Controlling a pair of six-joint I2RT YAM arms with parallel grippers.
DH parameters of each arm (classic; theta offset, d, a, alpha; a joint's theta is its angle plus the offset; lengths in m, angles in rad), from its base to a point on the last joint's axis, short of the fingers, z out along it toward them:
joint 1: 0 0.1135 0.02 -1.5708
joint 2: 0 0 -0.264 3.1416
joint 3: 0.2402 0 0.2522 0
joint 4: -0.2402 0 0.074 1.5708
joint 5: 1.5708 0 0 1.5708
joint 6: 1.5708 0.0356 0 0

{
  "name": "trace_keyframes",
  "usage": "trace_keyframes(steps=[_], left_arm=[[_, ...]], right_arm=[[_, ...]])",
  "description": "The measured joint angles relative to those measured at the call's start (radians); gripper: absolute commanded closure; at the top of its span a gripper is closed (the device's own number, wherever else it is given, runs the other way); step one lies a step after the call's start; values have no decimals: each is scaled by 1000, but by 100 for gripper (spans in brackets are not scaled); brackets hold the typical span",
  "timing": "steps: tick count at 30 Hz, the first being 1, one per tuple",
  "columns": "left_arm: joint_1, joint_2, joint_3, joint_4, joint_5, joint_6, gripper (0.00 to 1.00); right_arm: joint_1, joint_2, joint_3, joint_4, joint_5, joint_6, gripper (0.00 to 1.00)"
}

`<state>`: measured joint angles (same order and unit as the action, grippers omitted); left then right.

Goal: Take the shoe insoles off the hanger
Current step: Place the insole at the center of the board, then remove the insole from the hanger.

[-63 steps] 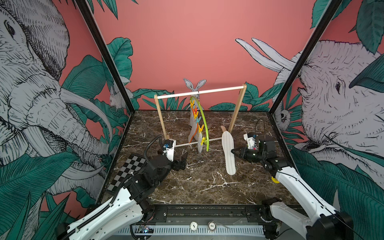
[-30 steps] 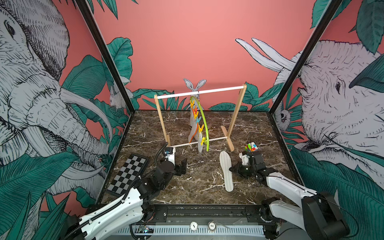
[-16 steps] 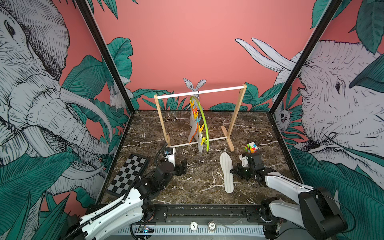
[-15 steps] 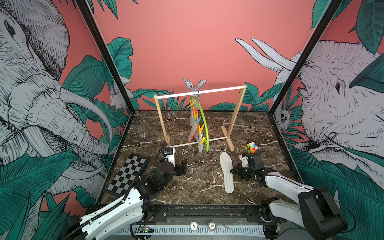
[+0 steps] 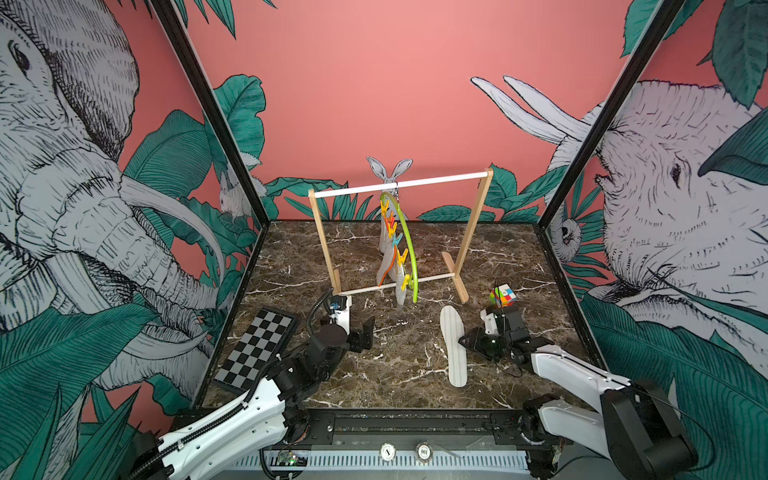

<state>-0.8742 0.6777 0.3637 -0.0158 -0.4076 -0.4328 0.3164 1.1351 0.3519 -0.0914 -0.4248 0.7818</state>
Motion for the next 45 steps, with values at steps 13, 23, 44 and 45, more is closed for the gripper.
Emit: trace_keyframes(steps=[13,23,44,45], left_arm=[[0,18,-21,127,-15,150,1],[0,196,-74,380,34,300,4],[0,656,-10,848,75,369,15],[0,668,-5,858,76,368,15]], right_arm=[[0,-135,101,-154,52,-15,28],[5,-117,240,-164,89,-32,27],[51,-12,380,-77,17,-4,14],[52,-15,383,-77,17,-4,13]])
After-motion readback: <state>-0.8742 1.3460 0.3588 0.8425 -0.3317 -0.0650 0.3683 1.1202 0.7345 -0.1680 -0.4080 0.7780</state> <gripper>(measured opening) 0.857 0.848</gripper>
